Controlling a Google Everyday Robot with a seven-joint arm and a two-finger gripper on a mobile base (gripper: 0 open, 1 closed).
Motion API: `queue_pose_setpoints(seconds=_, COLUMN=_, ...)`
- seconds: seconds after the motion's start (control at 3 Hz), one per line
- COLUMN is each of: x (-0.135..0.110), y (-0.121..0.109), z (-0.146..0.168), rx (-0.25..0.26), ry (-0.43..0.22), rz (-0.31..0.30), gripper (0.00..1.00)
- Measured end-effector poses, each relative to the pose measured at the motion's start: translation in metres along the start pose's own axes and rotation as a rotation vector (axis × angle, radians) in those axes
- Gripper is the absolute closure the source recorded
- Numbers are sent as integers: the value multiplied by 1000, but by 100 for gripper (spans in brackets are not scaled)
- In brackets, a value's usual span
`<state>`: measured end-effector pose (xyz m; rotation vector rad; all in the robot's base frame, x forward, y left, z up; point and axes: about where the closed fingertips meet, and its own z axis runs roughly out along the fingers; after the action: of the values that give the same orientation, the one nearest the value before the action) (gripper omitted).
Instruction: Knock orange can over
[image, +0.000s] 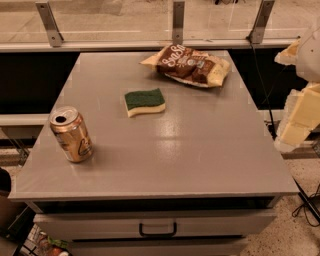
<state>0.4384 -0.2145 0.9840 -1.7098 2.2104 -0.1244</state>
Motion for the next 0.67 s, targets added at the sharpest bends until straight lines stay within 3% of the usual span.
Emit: queue_pose_setpoints(seconds=0.67, x=-2, y=-2, z=1, rx=-1, ry=-36, rz=5, gripper=0)
